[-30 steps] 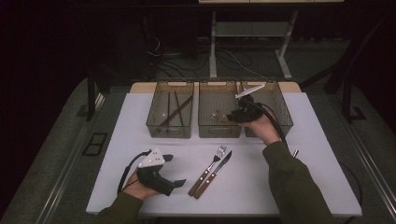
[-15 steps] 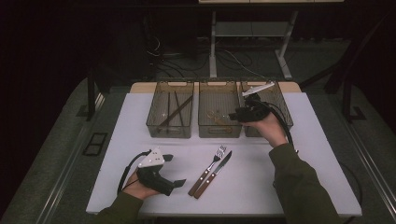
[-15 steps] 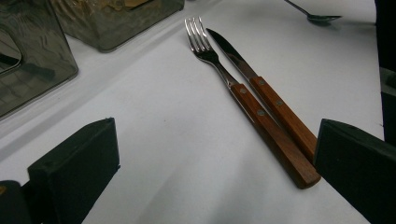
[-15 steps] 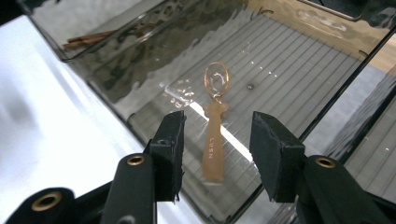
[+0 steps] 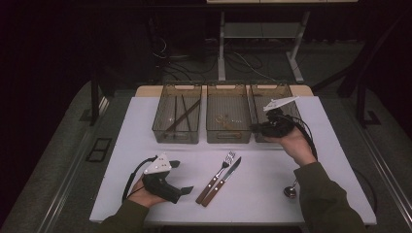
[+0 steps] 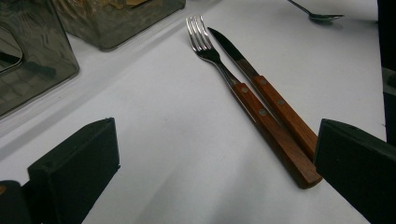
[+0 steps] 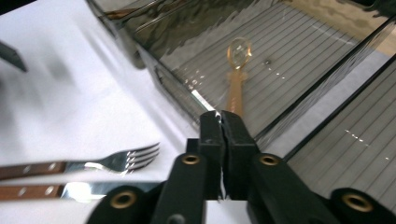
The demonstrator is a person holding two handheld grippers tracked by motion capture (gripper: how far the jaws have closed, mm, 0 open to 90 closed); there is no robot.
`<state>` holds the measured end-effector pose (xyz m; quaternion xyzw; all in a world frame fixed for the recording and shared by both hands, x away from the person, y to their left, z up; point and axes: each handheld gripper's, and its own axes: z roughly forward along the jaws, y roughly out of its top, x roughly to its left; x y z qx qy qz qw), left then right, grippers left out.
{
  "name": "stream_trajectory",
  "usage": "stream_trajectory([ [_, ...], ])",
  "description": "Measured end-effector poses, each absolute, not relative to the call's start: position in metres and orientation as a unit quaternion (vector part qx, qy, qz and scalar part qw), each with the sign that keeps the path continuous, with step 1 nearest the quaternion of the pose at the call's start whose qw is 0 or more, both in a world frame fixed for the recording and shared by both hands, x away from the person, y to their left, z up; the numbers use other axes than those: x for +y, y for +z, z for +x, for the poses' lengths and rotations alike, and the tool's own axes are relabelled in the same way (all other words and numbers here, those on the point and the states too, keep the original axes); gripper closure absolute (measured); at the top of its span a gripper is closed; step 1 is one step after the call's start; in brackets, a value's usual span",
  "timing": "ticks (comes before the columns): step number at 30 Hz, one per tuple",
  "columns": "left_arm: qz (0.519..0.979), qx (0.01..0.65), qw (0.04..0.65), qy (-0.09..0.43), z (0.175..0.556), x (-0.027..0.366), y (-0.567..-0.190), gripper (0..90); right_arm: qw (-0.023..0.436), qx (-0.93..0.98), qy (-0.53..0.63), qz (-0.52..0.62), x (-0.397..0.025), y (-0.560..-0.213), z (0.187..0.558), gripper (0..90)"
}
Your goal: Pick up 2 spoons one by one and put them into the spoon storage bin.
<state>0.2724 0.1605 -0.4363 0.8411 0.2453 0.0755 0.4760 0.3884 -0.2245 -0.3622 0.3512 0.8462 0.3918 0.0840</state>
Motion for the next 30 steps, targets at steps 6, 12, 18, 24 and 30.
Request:
stream_trajectory([
  [6, 0.84, 0.245, 0.478, 0.076, 0.272, 0.16, -0.436, 0.0, 0.083, 0.85, 0.387, 0.346, -0.239, -0.368, 0.371, 89.7],
  [12, 0.841, 0.246, 0.475, 0.076, 0.272, 0.16, -0.436, 0.0, 0.08, 0.856, 0.373, 0.349, -0.257, -0.379, 0.349, 89.7],
  [18, 0.84, 0.246, 0.478, 0.078, 0.272, 0.16, -0.436, 0.0, 0.078, 0.864, 0.359, 0.346, -0.274, -0.388, 0.331, 89.7],
  [24, 0.84, 0.247, 0.478, 0.078, 0.272, 0.16, -0.436, 0.0, 0.069, 0.87, 0.348, 0.343, -0.289, -0.395, 0.312, 89.8],
  [30, 0.84, 0.247, 0.476, 0.078, 0.272, 0.16, -0.436, 0.0, 0.061, 0.876, 0.338, 0.34, -0.303, -0.4, 0.293, 89.8],
])
